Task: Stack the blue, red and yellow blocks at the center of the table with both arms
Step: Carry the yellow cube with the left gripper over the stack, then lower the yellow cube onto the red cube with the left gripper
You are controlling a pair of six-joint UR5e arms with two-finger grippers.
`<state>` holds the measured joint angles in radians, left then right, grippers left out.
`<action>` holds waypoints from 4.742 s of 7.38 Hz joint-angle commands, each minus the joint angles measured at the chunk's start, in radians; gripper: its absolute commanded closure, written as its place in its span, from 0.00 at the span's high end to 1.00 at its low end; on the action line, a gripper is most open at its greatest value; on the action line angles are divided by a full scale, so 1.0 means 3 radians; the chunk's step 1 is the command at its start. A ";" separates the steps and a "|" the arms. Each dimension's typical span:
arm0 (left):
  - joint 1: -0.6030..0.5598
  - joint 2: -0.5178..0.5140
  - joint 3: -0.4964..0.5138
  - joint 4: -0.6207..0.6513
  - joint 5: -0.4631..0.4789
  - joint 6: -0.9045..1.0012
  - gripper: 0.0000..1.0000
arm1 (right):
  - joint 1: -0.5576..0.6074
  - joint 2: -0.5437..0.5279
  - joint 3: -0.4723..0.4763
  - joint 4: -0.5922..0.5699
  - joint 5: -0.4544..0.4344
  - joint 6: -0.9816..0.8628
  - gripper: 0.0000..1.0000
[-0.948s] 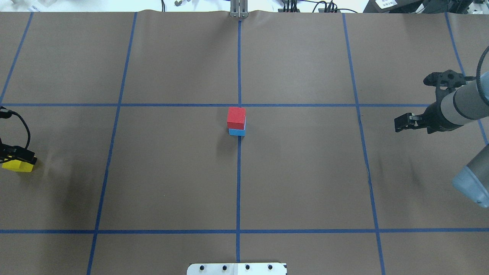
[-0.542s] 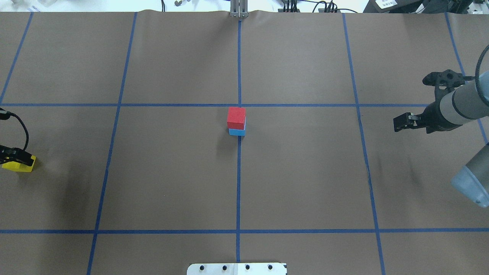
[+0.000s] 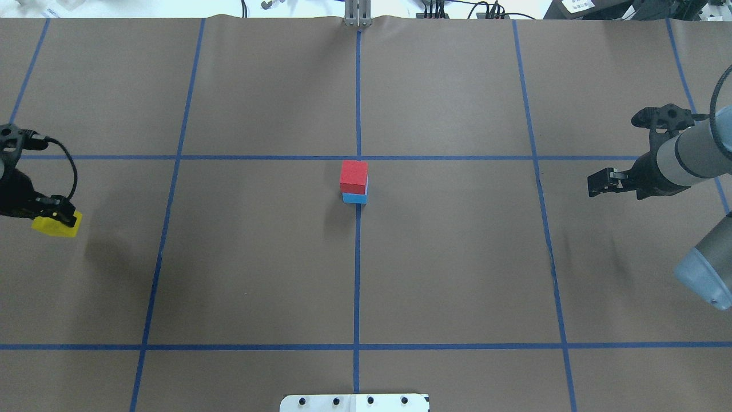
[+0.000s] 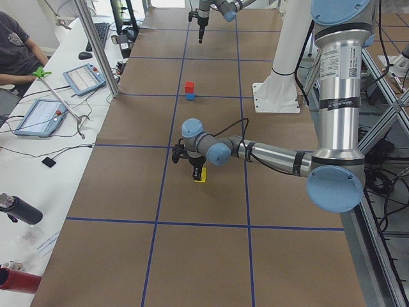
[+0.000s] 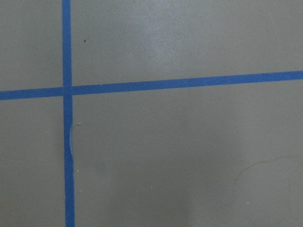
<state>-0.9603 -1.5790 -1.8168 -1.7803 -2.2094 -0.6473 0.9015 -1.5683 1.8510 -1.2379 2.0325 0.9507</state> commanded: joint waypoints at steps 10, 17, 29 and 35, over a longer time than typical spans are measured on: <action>0.0972 -0.3511 0.1750 0.0893 0.0477 -0.1336 0.00 | 0.0165 -0.0085 -0.0085 -0.0005 0.0138 -0.0280 1.00; 0.0977 -0.3475 0.1750 0.0944 0.0472 -0.1212 0.00 | 0.0160 -0.0100 -0.0090 -0.0010 0.0133 -0.0254 1.00; 0.1007 -0.3491 0.1745 0.1020 0.0462 -0.1202 0.00 | 0.0160 -0.0100 -0.0096 -0.0005 0.0133 -0.0249 1.00; 0.1007 -0.3491 0.1730 0.1020 0.0467 -0.1105 0.00 | 0.0160 -0.0100 -0.0090 -0.0005 0.0133 -0.0239 1.00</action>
<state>-0.6580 -2.6262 -1.2969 -1.4742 -2.0699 -0.9902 0.9495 -1.5984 1.8231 -1.2401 2.0724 0.8778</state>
